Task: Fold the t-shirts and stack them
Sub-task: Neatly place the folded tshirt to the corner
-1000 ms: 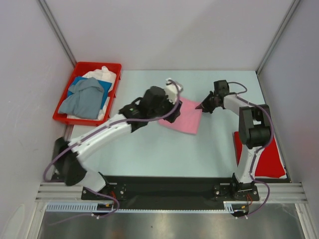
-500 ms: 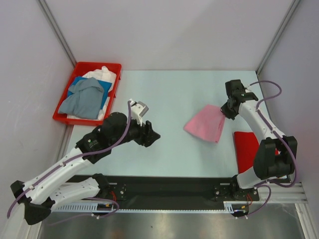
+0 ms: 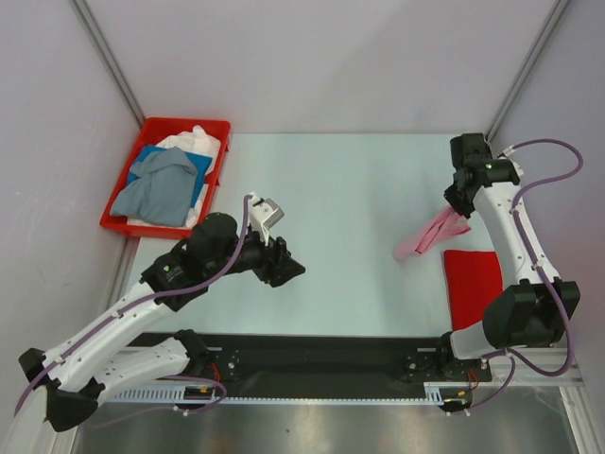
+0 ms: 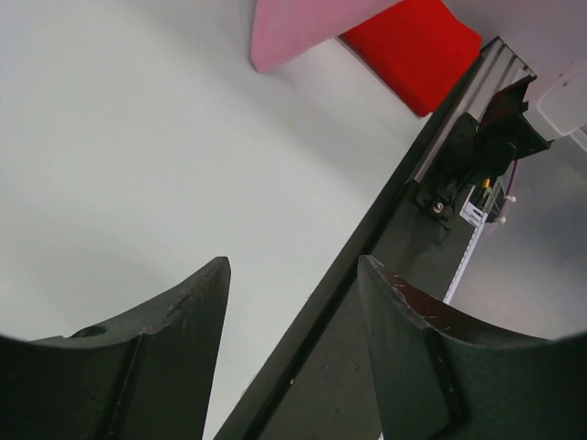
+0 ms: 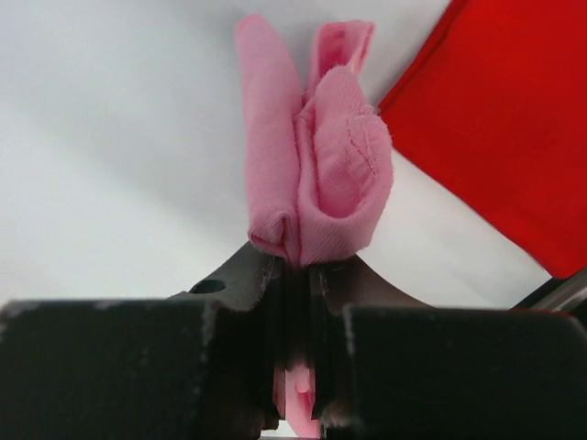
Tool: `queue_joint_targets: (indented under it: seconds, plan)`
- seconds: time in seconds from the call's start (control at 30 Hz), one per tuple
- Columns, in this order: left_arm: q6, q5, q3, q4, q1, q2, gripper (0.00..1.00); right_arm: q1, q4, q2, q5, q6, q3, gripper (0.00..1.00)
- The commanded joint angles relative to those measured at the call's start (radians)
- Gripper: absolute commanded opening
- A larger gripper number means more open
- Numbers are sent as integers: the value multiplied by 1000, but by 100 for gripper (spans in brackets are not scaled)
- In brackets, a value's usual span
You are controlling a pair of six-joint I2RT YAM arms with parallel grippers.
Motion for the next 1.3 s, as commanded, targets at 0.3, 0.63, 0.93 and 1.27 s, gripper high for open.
queue_joint_targets:
  seconds: [0.3,0.63,0.93,1.27]
  plan:
    - [38,107,8,67,18,30,63,-184,31,11,-38,-94,137,0]
    - [30,139,-3,84,47,49,63,-279,-3,-24,-92,-139,184,0]
    - [24,187,-12,104,70,69,63,-338,12,-41,-133,-122,191,0]
    - [29,199,-15,95,92,67,63,-371,42,-7,-155,-105,207,0]
